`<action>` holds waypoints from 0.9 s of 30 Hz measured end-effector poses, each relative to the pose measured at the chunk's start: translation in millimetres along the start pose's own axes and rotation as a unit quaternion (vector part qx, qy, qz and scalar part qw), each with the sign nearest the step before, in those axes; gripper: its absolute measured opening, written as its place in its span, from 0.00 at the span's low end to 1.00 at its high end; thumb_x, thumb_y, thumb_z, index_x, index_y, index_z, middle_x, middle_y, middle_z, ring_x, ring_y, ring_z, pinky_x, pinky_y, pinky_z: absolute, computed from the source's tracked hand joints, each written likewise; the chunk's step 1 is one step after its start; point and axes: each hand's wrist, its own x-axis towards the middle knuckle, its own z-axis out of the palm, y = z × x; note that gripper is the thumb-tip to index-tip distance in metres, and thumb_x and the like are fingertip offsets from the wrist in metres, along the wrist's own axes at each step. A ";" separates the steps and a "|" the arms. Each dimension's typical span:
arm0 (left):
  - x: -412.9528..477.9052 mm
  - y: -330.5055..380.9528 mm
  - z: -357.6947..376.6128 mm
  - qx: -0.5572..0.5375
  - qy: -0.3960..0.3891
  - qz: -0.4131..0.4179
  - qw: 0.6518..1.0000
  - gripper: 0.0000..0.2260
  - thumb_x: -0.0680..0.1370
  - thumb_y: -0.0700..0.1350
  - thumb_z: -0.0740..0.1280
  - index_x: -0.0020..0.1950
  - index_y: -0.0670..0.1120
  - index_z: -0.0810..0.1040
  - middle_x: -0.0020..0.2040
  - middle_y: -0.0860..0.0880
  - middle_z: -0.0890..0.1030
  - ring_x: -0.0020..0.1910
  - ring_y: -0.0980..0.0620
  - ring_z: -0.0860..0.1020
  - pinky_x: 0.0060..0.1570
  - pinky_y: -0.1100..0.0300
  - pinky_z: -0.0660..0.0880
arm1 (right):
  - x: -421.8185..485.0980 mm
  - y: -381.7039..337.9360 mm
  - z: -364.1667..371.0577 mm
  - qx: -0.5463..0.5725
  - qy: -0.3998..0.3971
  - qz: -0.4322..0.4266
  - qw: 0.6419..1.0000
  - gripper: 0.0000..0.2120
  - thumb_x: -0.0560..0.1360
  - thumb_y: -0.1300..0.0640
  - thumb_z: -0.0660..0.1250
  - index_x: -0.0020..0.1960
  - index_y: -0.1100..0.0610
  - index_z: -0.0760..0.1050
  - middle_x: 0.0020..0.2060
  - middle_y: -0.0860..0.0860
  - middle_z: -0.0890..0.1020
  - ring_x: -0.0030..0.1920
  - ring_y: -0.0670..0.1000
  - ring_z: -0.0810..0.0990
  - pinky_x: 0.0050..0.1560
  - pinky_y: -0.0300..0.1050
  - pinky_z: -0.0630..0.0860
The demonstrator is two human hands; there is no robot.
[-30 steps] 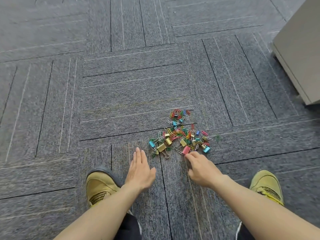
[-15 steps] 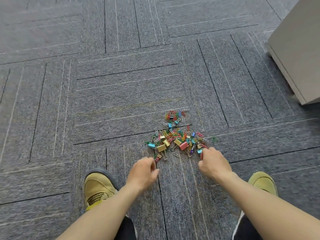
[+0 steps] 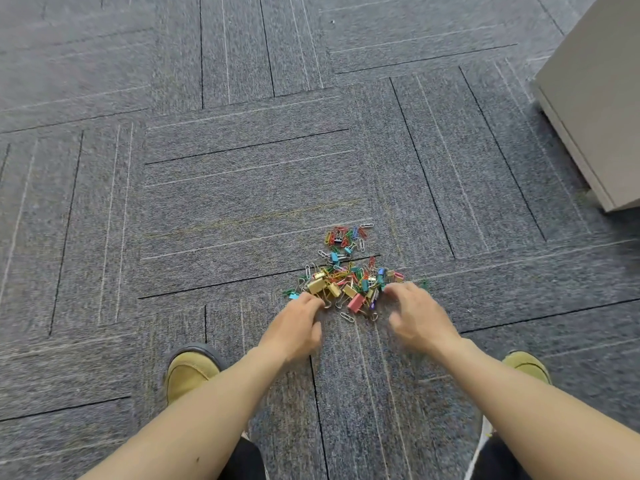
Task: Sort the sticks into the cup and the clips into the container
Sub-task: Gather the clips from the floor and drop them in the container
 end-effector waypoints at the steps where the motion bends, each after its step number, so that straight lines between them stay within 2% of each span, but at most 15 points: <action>1: 1.9 -0.3 -0.4 0.001 0.034 -0.008 0.999 0.16 0.81 0.45 0.61 0.68 0.47 0.71 0.65 0.53 0.71 0.59 0.56 0.73 0.61 0.61 0.71 | 0.1 2.5 -3.4 0.001 0.053 0.024 0.998 0.17 0.77 0.59 0.60 0.66 0.55 0.69 0.60 0.51 0.76 0.57 0.50 0.74 0.56 0.47 0.74; 2: 2.4 -0.9 -0.2 0.003 0.071 -0.019 0.997 0.16 0.80 0.46 0.62 0.68 0.47 0.71 0.67 0.52 0.71 0.60 0.56 0.73 0.62 0.60 0.72 | 0.1 5.1 -7.4 0.006 0.096 0.059 0.994 0.15 0.76 0.59 0.61 0.63 0.56 0.69 0.57 0.53 0.75 0.53 0.51 0.73 0.52 0.45 0.73; 4: 1.6 -5.2 5.1 0.007 0.123 -0.062 0.991 0.24 0.78 0.50 0.65 0.73 0.48 0.66 0.74 0.50 0.64 0.70 0.51 0.69 0.68 0.52 0.69 | 0.0 11.0 -13.6 0.020 0.124 0.136 0.983 0.18 0.76 0.59 0.61 0.65 0.59 0.65 0.60 0.56 0.72 0.54 0.53 0.71 0.51 0.46 0.70; 5: 0.7 -7.1 8.6 0.005 0.123 -0.096 0.988 0.30 0.78 0.53 0.65 0.76 0.48 0.59 0.79 0.49 0.56 0.75 0.48 0.61 0.72 0.49 0.63 | 0.2 14.0 -13.5 0.027 0.115 0.161 0.980 0.22 0.76 0.59 0.61 0.69 0.59 0.62 0.64 0.58 0.69 0.59 0.55 0.70 0.54 0.48 0.71; 7: -0.4 -8.5 17.1 -0.013 0.086 -0.153 0.984 0.39 0.77 0.59 0.64 0.80 0.50 0.45 0.80 0.49 0.40 0.79 0.48 0.46 0.74 0.48 0.52 | -1.4 15.9 -5.6 0.048 0.077 0.170 0.981 0.31 0.76 0.61 0.60 0.76 0.60 0.53 0.73 0.58 0.61 0.70 0.56 0.66 0.67 0.52 0.68; 10: 1.7 -2.8 28.2 -0.012 0.019 -0.152 0.988 0.43 0.77 0.62 0.62 0.79 0.51 0.37 0.78 0.50 0.32 0.78 0.49 0.38 0.74 0.47 0.48 | -7.5 3.1 14.3 0.072 -0.010 0.130 0.989 0.37 0.77 0.65 0.56 0.80 0.61 0.40 0.80 0.56 0.45 0.79 0.54 0.48 0.78 0.51 0.50; 12: 4.7 3.9 29.4 -0.010 -0.018 -0.121 0.992 0.42 0.78 0.60 0.62 0.79 0.51 0.36 0.77 0.52 0.30 0.78 0.52 0.38 0.74 0.50 0.46 | -7.9 -8.8 22.2 0.071 -0.048 0.087 0.992 0.37 0.77 0.65 0.54 0.80 0.60 0.37 0.80 0.54 0.39 0.79 0.51 0.41 0.78 0.48 0.43; 14: 8.1 11.5 26.4 -0.015 -0.048 -0.090 0.995 0.40 0.78 0.59 0.62 0.79 0.52 0.37 0.77 0.54 0.32 0.78 0.53 0.41 0.75 0.49 0.49 | -4.7 -16.4 22.5 0.069 -0.066 0.049 0.994 0.36 0.78 0.64 0.53 0.80 0.59 0.39 0.80 0.53 0.41 0.79 0.50 0.42 0.77 0.46 0.44; 15: 10.9 15.0 22.6 -0.011 -0.047 -0.076 0.996 0.38 0.78 0.58 0.61 0.80 0.53 0.41 0.79 0.54 0.37 0.79 0.52 0.47 0.75 0.48 0.54 | -1.9 -18.3 19.7 0.074 -0.068 0.035 0.994 0.35 0.78 0.64 0.54 0.80 0.59 0.41 0.80 0.52 0.43 0.80 0.50 0.44 0.77 0.46 0.45; 17: 19.6 20.0 10.4 0.013 0.006 -0.051 0.999 0.31 0.78 0.57 0.61 0.77 0.50 0.54 0.79 0.50 0.55 0.73 0.50 0.64 0.69 0.49 0.68 | 4.1 -18.2 11.4 0.086 -0.052 0.013 0.995 0.34 0.77 0.63 0.56 0.80 0.59 0.47 0.80 0.52 0.51 0.79 0.51 0.53 0.77 0.47 0.52; 19: 35.8 22.4 -5.4 0.032 0.075 -0.032 0.996 0.23 0.77 0.54 0.61 0.70 0.48 0.62 0.68 0.48 0.67 0.61 0.52 0.72 0.60 0.54 0.75 | 12.1 -14.6 2.1 0.078 -0.019 -0.006 0.997 0.32 0.76 0.63 0.57 0.79 0.58 0.53 0.78 0.52 0.57 0.75 0.53 0.61 0.75 0.50 0.60; 20: 46.0 22.2 -13.7 0.031 0.084 -0.028 0.996 0.23 0.77 0.53 0.61 0.69 0.48 0.63 0.67 0.48 0.67 0.60 0.52 0.72 0.59 0.54 0.75 | 17.5 -12.8 -2.9 0.064 -0.009 -0.014 0.998 0.31 0.76 0.64 0.57 0.78 0.58 0.54 0.77 0.53 0.58 0.75 0.53 0.62 0.75 0.51 0.61; 22: 68.3 19.4 -29.1 0.027 0.054 -0.030 0.998 0.27 0.76 0.51 0.62 0.74 0.48 0.60 0.74 0.47 0.62 0.67 0.48 0.69 0.65 0.47 0.72 | 31.8 -8.9 -11.1 0.040 -0.012 -0.027 0.999 0.32 0.76 0.65 0.56 0.79 0.58 0.52 0.79 0.54 0.55 0.78 0.53 0.56 0.77 0.53 0.57; 24: 89.4 17.7 -41.6 0.031 0.006 -0.042 0.999 0.33 0.76 0.49 0.62 0.78 0.49 0.53 0.80 0.49 0.51 0.76 0.46 0.58 0.73 0.42 0.62 | 48.4 -5.7 -17.5 0.022 -0.027 -0.035 0.999 0.35 0.75 0.66 0.55 0.80 0.58 0.48 0.80 0.53 0.50 0.79 0.52 0.49 0.78 0.53 0.52; 27: 114.0 19.0 -52.5 0.044 -0.037 -0.035 0.998 0.35 0.77 0.46 0.60 0.80 0.49 0.46 0.80 0.50 0.43 0.79 0.48 0.46 0.77 0.45 0.50 | 70.7 -7.3 -23.1 0.000 -0.040 -0.048 0.998 0.35 0.76 0.68 0.54 0.80 0.57 0.45 0.80 0.52 0.47 0.80 0.51 0.46 0.79 0.53 0.50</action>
